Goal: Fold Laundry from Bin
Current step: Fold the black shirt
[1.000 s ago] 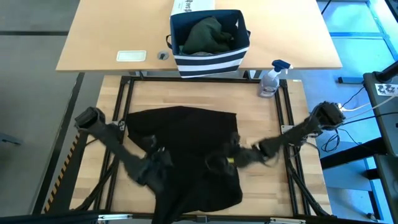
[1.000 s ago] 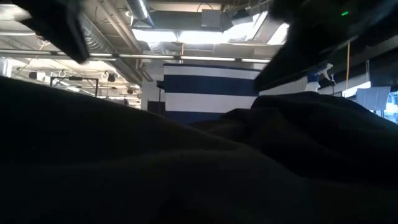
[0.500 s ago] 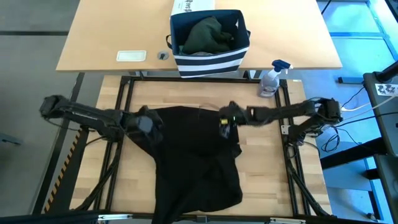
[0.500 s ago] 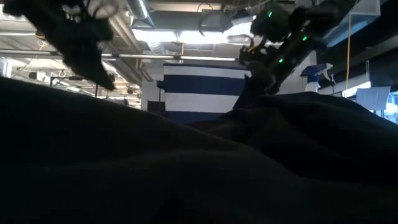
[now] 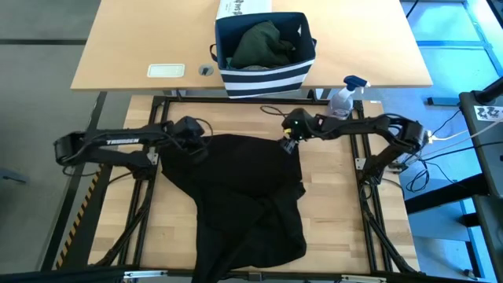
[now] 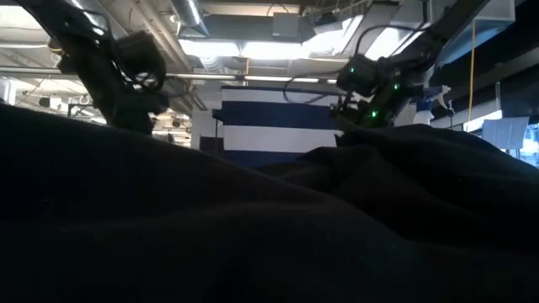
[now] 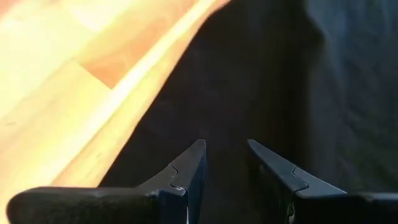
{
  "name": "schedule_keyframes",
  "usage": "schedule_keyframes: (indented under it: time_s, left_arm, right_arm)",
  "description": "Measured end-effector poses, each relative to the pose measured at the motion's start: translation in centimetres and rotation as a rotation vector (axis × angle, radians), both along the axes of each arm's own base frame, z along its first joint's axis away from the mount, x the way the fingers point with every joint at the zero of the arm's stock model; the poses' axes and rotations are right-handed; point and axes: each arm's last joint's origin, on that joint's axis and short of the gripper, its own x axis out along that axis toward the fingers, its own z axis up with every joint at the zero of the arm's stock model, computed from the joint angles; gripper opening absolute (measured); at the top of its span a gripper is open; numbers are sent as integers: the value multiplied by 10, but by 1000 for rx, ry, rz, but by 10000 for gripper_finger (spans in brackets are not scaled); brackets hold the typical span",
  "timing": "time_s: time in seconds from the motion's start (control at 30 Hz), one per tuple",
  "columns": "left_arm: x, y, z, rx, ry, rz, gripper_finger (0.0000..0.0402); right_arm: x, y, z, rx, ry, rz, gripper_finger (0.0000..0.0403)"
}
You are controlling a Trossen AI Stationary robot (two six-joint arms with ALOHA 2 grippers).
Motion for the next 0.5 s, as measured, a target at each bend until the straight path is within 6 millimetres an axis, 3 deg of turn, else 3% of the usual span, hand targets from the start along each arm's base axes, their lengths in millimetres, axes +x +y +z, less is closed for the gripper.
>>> schedule_keyframes:
  time_s: [0.27, 0.5]
  left_arm:
    - [9, 13, -16, -34, 101, -28, 107]
    - [9, 23, -34, -87, 176, -25, 105]
  right_arm:
    - [3, -1, -28, 22, 90, 48, 255]
    - [3, -5, -33, 33, 103, 37, 219]
